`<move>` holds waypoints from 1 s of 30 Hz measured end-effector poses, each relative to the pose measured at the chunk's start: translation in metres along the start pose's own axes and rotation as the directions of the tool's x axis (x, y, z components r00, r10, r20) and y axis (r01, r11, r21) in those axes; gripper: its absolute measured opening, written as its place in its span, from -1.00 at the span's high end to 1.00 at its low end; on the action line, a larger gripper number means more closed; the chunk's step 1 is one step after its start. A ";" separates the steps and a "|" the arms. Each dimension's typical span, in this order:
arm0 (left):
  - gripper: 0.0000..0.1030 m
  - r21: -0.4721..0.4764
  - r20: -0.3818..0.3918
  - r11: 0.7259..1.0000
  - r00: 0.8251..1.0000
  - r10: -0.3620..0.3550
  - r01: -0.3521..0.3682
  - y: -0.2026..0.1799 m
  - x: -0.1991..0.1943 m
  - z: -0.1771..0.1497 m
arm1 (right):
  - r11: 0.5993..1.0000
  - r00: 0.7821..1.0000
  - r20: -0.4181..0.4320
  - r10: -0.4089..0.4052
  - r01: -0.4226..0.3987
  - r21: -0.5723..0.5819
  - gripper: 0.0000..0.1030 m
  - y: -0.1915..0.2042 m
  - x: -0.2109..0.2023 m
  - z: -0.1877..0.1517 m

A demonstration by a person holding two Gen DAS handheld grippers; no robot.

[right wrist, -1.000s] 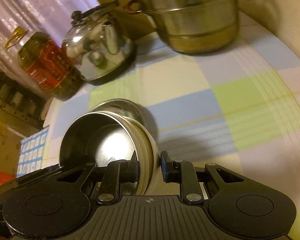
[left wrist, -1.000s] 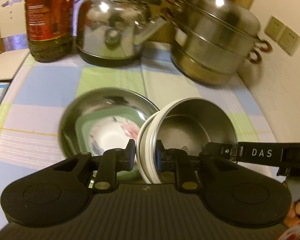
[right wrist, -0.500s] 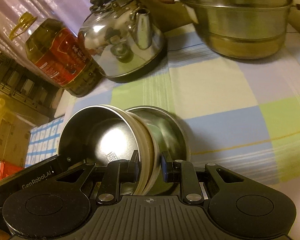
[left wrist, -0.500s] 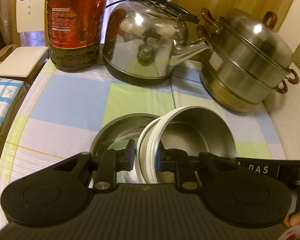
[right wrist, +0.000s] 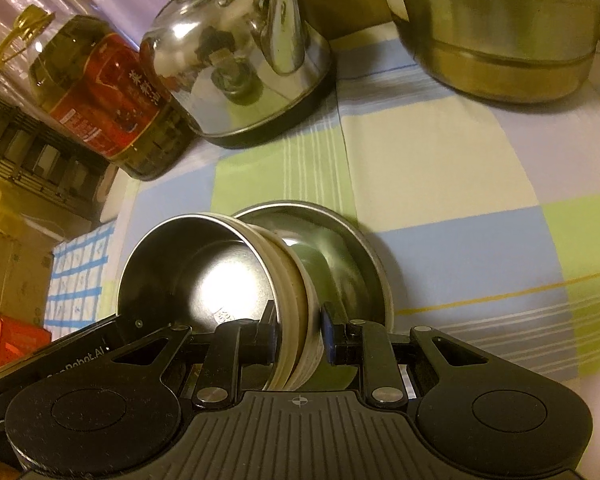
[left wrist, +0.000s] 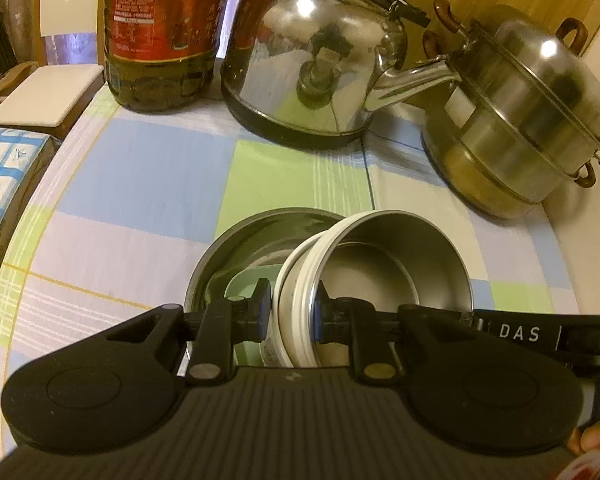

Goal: Organize plates and bowls
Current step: 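Lower the bowl stack with both grippers onto the floral saucer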

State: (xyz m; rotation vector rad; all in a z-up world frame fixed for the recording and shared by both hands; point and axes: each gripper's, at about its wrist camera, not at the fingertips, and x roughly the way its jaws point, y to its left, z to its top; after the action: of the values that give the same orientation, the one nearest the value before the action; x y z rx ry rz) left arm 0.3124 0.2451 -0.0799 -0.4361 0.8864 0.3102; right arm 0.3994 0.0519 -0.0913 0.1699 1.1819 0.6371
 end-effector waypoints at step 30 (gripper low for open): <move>0.66 -0.011 -0.022 1.000 1.000 0.008 -0.009 0.009 0.018 -0.004 | 1.000 1.000 -0.015 -0.012 0.012 0.009 0.57 -0.001 0.023 -0.006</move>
State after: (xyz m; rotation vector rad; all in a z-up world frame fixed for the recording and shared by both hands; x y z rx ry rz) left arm 0.3166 0.2524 -0.0985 -0.4466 0.9084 0.3188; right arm 0.3990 0.0625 -0.1122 0.1656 1.1998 0.6238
